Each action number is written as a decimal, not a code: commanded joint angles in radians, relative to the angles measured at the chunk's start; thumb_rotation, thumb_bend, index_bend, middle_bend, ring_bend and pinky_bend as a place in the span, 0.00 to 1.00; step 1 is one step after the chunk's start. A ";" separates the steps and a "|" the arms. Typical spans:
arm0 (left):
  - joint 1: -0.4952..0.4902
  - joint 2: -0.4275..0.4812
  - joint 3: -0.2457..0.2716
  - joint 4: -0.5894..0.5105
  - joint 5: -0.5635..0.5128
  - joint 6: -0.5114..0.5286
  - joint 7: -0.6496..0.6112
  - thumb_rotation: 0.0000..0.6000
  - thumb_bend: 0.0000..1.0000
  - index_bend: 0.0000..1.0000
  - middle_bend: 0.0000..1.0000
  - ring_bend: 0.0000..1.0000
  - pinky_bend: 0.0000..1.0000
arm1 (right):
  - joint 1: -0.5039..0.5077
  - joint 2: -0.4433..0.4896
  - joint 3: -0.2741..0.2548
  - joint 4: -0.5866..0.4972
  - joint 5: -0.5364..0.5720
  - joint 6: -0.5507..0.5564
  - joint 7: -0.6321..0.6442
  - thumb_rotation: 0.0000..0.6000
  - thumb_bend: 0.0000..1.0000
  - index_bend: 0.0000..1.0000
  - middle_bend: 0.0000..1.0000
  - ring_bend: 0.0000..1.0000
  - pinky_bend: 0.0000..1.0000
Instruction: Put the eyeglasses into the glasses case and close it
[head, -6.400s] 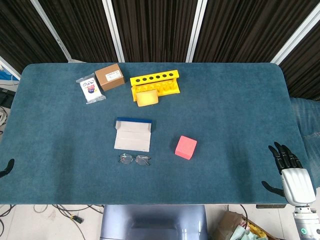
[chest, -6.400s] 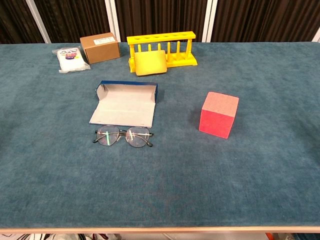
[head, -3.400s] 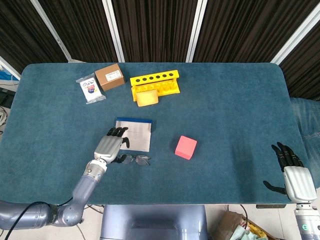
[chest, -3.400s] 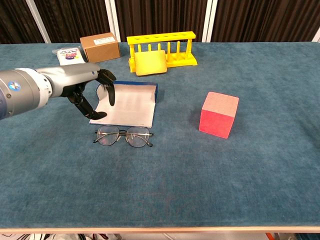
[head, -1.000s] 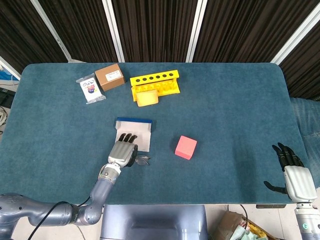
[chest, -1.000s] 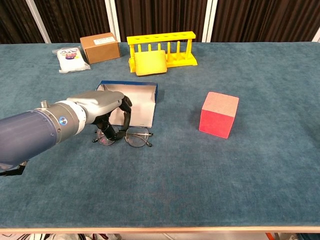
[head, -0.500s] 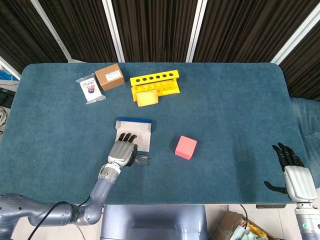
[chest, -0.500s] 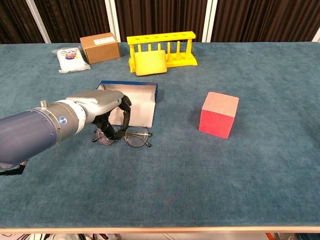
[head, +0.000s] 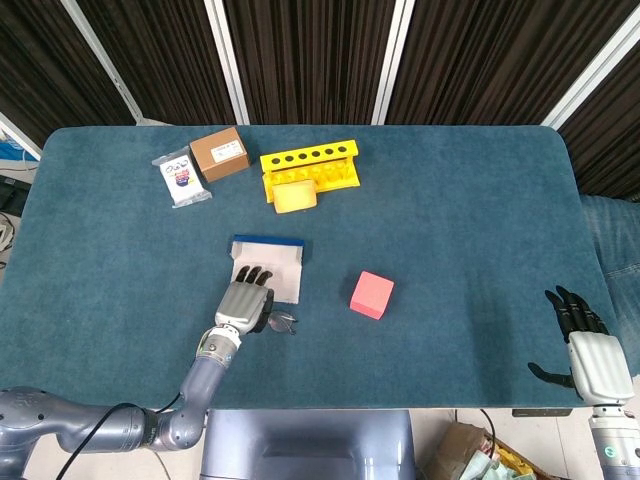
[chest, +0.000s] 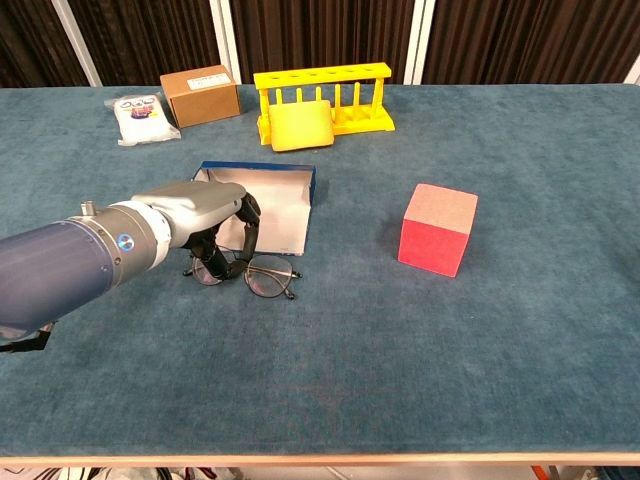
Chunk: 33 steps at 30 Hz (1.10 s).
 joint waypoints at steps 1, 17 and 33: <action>0.001 0.002 -0.002 -0.003 0.001 0.004 0.002 1.00 0.43 0.57 0.13 0.00 0.00 | 0.000 0.000 0.000 0.000 0.000 0.000 0.001 1.00 0.00 0.00 0.00 0.00 0.18; -0.052 0.016 -0.086 -0.028 -0.087 0.075 0.115 1.00 0.43 0.57 0.13 0.00 0.00 | 0.000 0.001 0.000 -0.004 0.005 -0.004 -0.001 1.00 0.00 0.00 0.00 0.00 0.18; -0.168 -0.083 -0.225 0.168 -0.233 0.091 0.204 1.00 0.43 0.57 0.13 0.00 0.00 | 0.000 0.002 0.001 -0.006 0.010 -0.007 -0.001 1.00 0.00 0.00 0.00 0.00 0.18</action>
